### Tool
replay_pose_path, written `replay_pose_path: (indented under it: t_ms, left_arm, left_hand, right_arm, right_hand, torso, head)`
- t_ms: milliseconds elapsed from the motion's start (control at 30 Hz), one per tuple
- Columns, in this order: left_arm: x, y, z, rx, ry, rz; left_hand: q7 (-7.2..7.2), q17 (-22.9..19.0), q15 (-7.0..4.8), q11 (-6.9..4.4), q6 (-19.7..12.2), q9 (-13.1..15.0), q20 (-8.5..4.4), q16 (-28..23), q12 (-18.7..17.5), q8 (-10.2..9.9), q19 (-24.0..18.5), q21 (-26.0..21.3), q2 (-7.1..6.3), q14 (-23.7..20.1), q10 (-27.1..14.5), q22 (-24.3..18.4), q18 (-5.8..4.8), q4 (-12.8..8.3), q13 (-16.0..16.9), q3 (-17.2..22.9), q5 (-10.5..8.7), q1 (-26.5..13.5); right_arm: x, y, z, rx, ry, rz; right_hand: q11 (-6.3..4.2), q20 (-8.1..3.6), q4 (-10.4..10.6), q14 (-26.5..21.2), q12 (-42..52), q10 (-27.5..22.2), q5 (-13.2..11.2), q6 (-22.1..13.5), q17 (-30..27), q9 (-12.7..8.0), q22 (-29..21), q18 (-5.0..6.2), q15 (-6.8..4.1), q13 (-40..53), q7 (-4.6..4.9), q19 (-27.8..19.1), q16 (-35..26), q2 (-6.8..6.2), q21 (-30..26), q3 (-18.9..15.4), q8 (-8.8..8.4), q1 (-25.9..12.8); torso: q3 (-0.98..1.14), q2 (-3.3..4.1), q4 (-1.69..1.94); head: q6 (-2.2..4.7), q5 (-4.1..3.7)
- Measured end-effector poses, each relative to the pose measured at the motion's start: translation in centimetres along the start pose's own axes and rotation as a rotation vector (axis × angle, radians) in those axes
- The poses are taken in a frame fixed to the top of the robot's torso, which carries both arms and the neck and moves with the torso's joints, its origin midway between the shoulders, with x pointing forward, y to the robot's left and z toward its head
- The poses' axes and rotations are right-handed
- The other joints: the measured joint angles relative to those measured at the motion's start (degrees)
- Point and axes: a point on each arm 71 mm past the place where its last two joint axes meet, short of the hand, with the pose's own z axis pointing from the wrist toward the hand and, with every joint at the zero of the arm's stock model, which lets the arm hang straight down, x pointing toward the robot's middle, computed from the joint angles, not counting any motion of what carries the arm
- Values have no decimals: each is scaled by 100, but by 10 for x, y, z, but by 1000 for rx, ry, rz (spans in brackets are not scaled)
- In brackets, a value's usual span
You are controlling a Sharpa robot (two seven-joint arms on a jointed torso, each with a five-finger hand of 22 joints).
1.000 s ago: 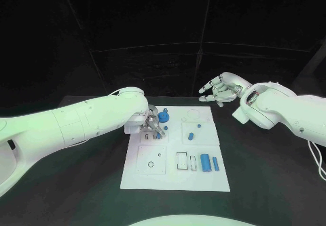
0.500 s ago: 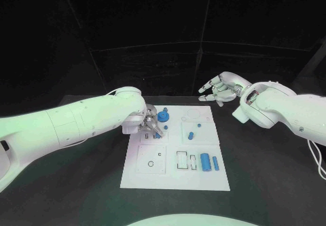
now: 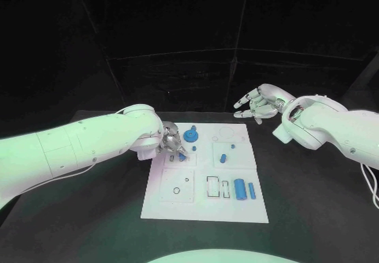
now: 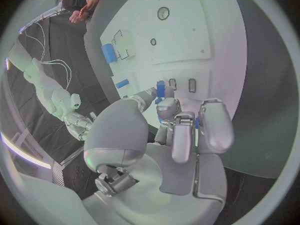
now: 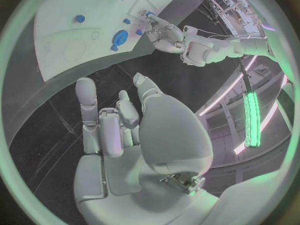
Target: Assemble the parts on the task board
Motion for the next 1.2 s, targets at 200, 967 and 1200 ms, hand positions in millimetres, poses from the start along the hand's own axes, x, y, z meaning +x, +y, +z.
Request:
replay_pose_path:
  t_ms: [200, 967, 1200]
  left_arm:
    - [2, 10, -5, 8, -38, -46]
    - [13, 16, 2, 8, -175, -50]
    - [14, 13, 5, 7, -184, -34]
  left_hand:
    - [1, 0, 0, -21, 0, 20, -1, 0, 0, 25, -1, 0, -30, 0, 21, 0, 0, 16, -13, 63, -1, -31]
    - [10, 0, 0, -20, 9, 54, -2, 0, 0, 48, -2, 0, -113, 0, 19, 17, 0, -63, 1, 252, -22, -114]
    - [11, 0, 0, -19, 9, 53, -2, 0, 0, 47, -2, 0, -111, 0, 19, 17, 0, -64, -4, 252, -23, -112]
  right_arm:
    - [-2, -3, -1, 8, 0, -2]
    - [-3, -5, -1, 18, 0, -17]
    - [-3, -5, -1, 18, 0, -21]
  right_hand:
    - [0, 0, 18, 0, -16, 0, 0, 0, -10, 0, -6, 0, 0, -5, 0, 0, -1, 0, 0, 18, 0, 0]
    - [20, -20, 32, 0, -61, -20, 0, -18, -56, -4, -61, 0, 0, -44, -18, -20, -20, 0, -21, 3, 0, 0]
    - [-3, -20, 32, 0, -61, -43, 0, -18, -56, -4, -75, 61, 0, -55, -18, -20, -20, 0, -42, 3, 0, 0]
  torso:
    - [2, -5, 16]
    - [8, 4, -1]
    - [8, 5, -2]
  head:
    - [-21, -16]
    - [-35, 43]
    - [-43, 68]
